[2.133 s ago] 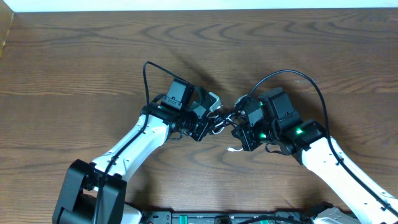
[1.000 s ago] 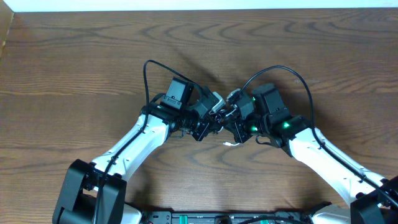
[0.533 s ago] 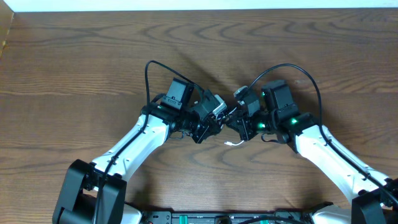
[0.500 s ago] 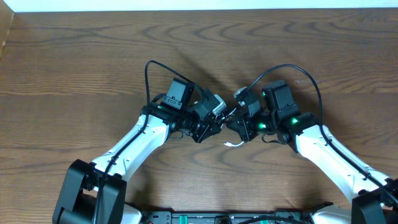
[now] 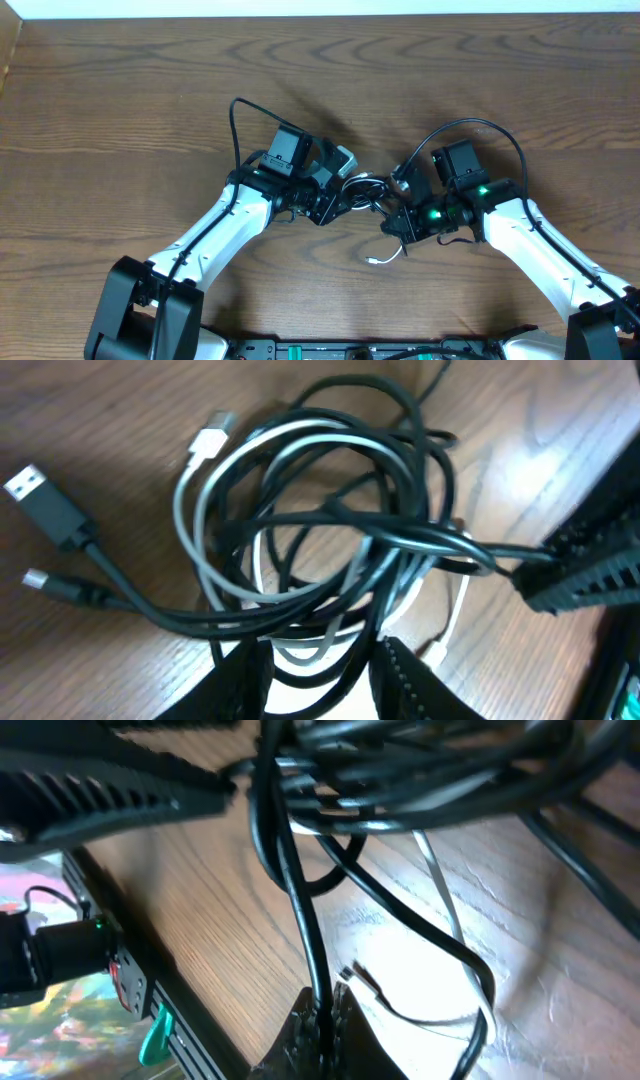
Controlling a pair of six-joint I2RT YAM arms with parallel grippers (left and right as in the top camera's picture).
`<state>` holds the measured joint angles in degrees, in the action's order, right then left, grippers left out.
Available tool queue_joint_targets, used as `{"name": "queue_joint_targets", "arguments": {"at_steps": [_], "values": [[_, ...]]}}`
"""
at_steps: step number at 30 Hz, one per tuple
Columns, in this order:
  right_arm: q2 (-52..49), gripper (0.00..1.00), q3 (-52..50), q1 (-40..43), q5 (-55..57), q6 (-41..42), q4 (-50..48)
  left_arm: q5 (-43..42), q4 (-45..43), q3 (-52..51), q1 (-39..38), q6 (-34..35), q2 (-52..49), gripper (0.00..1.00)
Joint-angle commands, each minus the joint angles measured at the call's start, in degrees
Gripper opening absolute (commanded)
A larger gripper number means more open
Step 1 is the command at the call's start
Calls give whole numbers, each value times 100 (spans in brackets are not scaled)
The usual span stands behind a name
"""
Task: Untangle cables
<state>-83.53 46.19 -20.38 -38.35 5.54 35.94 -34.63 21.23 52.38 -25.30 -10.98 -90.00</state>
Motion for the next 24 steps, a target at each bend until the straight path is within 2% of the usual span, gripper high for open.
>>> {"name": "queue_joint_targets", "arguments": {"at_steps": [1, 4, 9, 13, 21, 24], "values": [[44, 1, -24, -35, 662, -48, 219, 376, -94, -9, 0, 562, -13, 38], [17, 1, -26, -37, 1191, -48, 358, 387, -245, -9, 0, 1117, -13, 38], [11, 1, -186, -175, 1270, -411, 203, 317, -734, -9, -2, 2992, -13, 38], [11, 1, -374, -267, 1222, -535, -232, -243, -986, -7, -4, 3375, -15, 39], [11, 1, -518, -448, 1165, -695, -638, 2, -1038, -9, -7, 4201, -295, 45], [11, 1, -520, -448, 1163, -758, -638, 15, -1150, -9, -9, 4308, -546, 53]]}}
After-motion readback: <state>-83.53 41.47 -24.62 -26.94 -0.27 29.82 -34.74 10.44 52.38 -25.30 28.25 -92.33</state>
